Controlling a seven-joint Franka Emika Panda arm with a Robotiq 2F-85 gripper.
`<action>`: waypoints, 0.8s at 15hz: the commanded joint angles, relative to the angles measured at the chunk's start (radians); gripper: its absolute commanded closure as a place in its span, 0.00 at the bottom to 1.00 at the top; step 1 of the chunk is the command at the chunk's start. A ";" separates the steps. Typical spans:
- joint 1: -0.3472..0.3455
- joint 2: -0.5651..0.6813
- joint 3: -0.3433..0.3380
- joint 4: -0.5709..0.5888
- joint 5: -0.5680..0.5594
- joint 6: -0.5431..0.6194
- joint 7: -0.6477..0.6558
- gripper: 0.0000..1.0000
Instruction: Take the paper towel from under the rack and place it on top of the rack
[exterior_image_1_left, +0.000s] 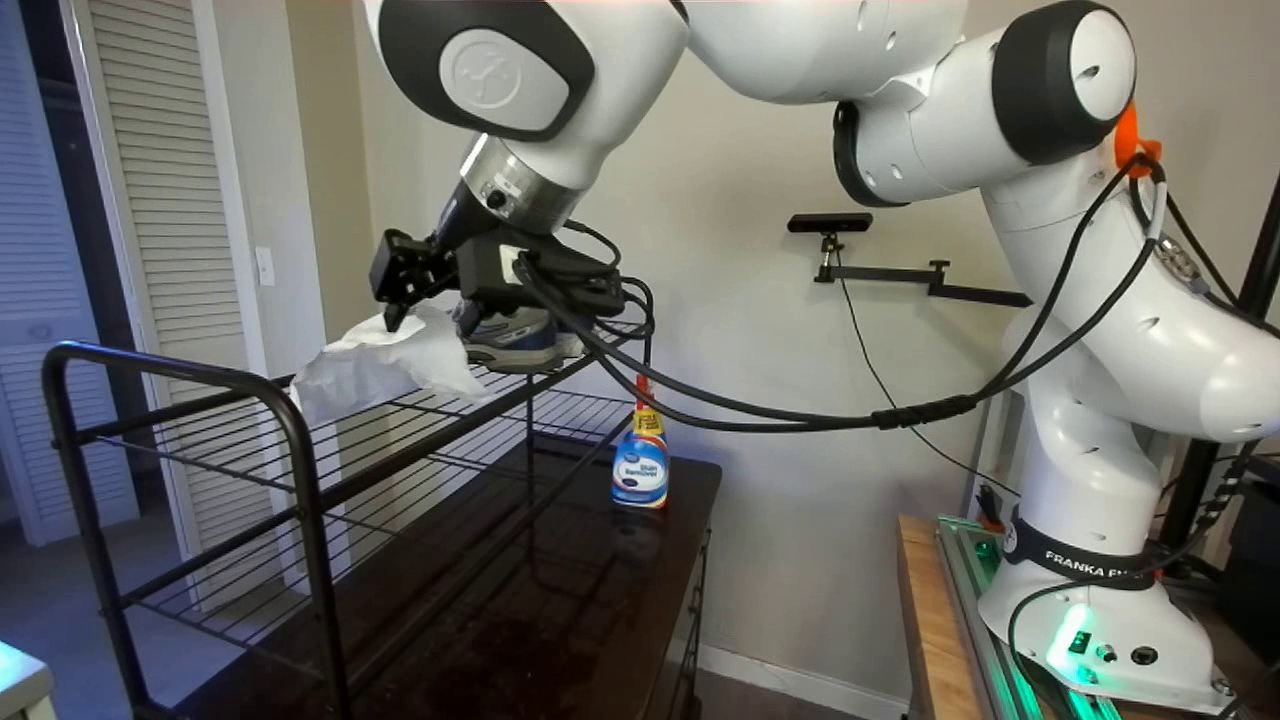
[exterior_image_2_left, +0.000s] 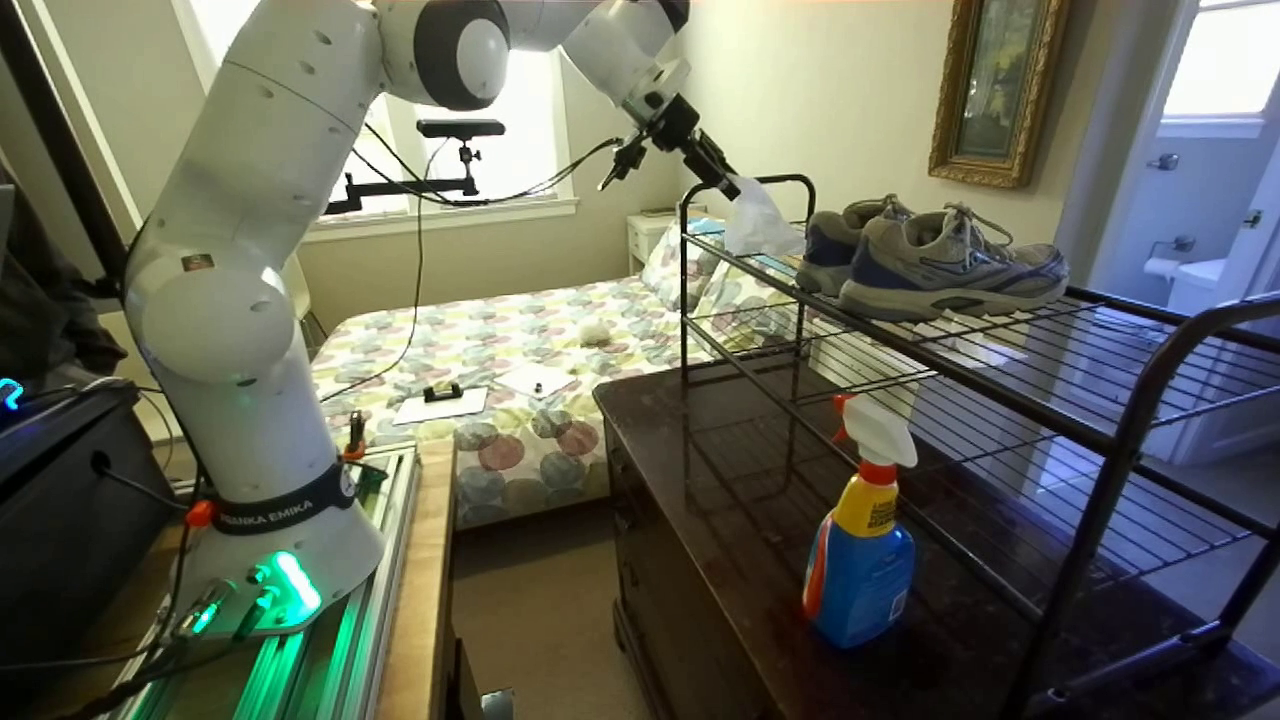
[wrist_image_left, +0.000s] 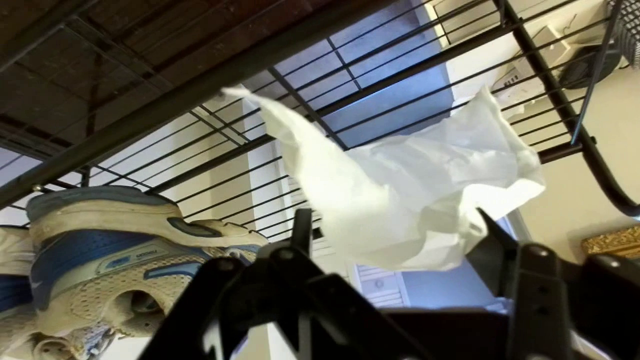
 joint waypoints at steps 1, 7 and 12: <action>0.096 -0.056 -0.226 -0.025 0.202 0.000 -0.080 0.00; 0.150 -0.031 -0.304 0.115 0.278 0.033 -0.285 0.00; 0.138 -0.025 -0.219 0.244 0.278 -0.089 -0.341 0.00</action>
